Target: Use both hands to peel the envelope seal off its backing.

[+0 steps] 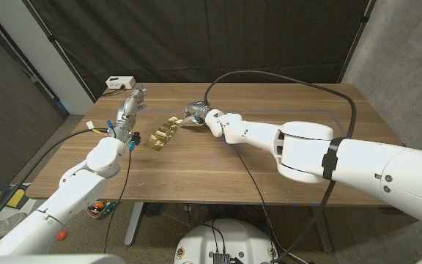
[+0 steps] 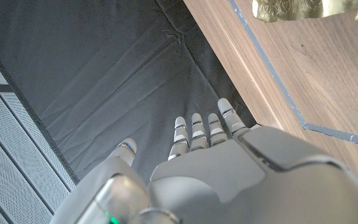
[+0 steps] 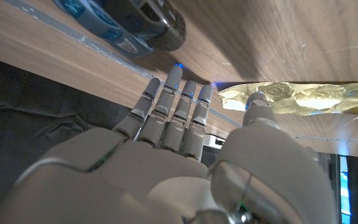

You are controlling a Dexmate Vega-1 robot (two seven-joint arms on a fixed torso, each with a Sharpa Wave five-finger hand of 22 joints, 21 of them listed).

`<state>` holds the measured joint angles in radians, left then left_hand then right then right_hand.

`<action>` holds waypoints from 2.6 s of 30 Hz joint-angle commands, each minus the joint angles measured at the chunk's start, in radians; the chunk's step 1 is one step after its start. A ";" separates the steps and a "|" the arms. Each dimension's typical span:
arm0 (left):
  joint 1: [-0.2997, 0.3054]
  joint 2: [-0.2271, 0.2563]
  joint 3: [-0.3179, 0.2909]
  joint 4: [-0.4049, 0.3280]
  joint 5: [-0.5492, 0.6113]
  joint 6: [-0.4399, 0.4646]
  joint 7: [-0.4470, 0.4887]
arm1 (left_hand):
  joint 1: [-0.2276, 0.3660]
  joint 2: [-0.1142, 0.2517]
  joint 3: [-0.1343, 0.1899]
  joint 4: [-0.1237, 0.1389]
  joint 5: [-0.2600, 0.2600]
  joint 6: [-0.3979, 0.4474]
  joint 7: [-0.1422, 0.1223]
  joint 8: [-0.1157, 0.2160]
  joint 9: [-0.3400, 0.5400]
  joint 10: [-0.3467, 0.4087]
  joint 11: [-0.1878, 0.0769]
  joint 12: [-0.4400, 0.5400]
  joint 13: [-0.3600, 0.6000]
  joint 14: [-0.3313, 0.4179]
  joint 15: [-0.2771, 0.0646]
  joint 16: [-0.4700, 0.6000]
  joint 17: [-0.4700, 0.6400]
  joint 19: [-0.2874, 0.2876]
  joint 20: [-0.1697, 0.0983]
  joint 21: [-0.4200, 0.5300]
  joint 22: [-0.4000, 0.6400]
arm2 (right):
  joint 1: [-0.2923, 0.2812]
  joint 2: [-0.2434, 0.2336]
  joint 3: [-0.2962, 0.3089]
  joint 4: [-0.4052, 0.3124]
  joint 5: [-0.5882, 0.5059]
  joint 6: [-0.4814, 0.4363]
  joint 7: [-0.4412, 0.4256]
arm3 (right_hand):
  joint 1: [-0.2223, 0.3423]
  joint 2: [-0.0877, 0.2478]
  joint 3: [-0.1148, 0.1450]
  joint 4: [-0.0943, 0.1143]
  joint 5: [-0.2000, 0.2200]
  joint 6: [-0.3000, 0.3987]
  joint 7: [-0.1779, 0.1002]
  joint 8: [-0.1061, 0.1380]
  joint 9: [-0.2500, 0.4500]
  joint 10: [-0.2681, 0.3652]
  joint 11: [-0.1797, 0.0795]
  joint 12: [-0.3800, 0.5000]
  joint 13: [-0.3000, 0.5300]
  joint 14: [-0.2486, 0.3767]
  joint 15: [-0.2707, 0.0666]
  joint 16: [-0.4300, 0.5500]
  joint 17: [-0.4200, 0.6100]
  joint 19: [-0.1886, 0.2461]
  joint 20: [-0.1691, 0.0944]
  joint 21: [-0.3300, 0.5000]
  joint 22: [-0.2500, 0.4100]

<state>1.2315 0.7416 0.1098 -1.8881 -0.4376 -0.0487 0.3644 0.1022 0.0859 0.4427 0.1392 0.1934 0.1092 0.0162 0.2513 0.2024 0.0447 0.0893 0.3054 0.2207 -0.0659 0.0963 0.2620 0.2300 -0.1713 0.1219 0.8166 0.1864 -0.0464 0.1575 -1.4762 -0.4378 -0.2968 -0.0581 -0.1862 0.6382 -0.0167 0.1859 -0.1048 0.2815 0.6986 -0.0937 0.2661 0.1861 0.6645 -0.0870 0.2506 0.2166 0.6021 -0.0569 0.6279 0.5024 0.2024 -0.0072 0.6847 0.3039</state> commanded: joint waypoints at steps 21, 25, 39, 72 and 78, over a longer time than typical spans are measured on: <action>-0.001 0.008 -0.015 0.020 -0.017 0.010 0.001 | 0.008 0.002 0.006 -0.008 0.004 0.005 0.001 -0.007 0.004 -0.012 -0.005 -0.012 0.007 -0.008 -0.004 -0.011 0.003 -0.178 0.008 -0.005 0.002 | -0.007 0.085 0.032 -0.004 0.109 -0.118 0.083 | 0.026 0.022 -0.043 -0.004 0.025 0.123 0.000 0.009 0.003 0.064 -0.014 0.003 0.032 -0.025 -0.151 0.113 0.096 -0.047 0.014 0.044 0.048; 0.005 0.008 -0.021 0.021 -0.020 0.004 0.001 | 0.012 0.003 0.008 -0.011 0.004 0.003 -0.001 -0.008 0.004 -0.013 -0.006 -0.012 0.007 -0.007 -0.007 -0.012 0.003 -0.177 0.007 -0.006 0.002 | -0.007 0.091 0.035 -0.004 0.109 -0.124 0.082 | 0.024 0.022 -0.048 -0.001 0.025 0.133 0.003 0.010 0.003 0.070 -0.012 0.004 0.034 -0.027 -0.150 0.118 0.098 -0.051 0.015 0.047 0.052; 0.036 0.008 -0.050 0.014 -0.023 -0.006 0.011 | 0.022 0.006 0.013 -0.016 0.003 0.003 -0.001 -0.010 0.005 -0.014 -0.007 -0.014 0.008 -0.009 -0.004 -0.014 0.003 -0.176 0.007 -0.009 0.002 | -0.017 0.124 0.013 -0.004 0.091 -0.131 0.062 | 0.126 -0.016 -0.129 -0.035 0.042 0.420 -0.023 0.084 0.036 0.376 -0.077 0.165 0.133 0.073 -0.159 0.304 0.182 -0.086 0.005 0.140 0.129; -0.038 0.028 -0.017 0.078 0.035 -0.028 -0.017 | 0.043 0.003 0.021 -0.030 -0.001 0.013 -0.022 -0.011 0.007 -0.018 -0.009 -0.019 0.010 -0.008 -0.002 -0.018 0.002 -0.180 0.018 -0.021 0.002 | -0.003 0.049 0.104 -0.004 0.184 -0.014 -0.102 | 0.535 0.155 -0.032 0.001 0.171 0.364 -0.042 0.176 0.151 0.375 -0.109 0.170 0.313 0.136 -0.169 0.321 0.389 -0.145 -0.014 0.412 0.228; -0.058 0.024 0.001 0.078 0.088 -0.019 0.024 | 0.112 0.005 0.052 -0.081 -0.001 0.062 -0.060 0.006 0.007 -0.001 -0.026 -0.016 0.010 0.001 -0.015 -0.020 -0.006 -0.181 0.023 -0.032 0.001 | -0.019 0.034 0.163 -0.004 0.241 0.039 -0.210 | 0.524 0.161 -0.037 0.008 0.178 0.350 -0.047 0.204 0.187 0.373 -0.113 0.173 0.333 0.128 -0.170 0.319 0.413 -0.151 -0.018 0.432 0.231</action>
<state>1.2146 0.7585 0.0778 -1.8222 -0.4295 -0.0799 0.3401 0.1860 0.0930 0.4843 0.0806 0.1934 0.1474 -0.0296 0.2447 0.2073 0.0393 0.0690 0.2902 0.2254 -0.0708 0.0904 0.2438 0.2247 -0.1682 0.1394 0.7899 0.1865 -0.0506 0.2223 -1.4009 -0.4405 -0.1534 -0.1172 -0.2108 1.1078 0.0780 0.1477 -0.1042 0.4518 1.0548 -0.1407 0.4572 0.3585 1.0369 -0.1966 0.4202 0.5398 0.7350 -0.0750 0.9526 0.9065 0.0577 -0.0231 1.1029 0.5311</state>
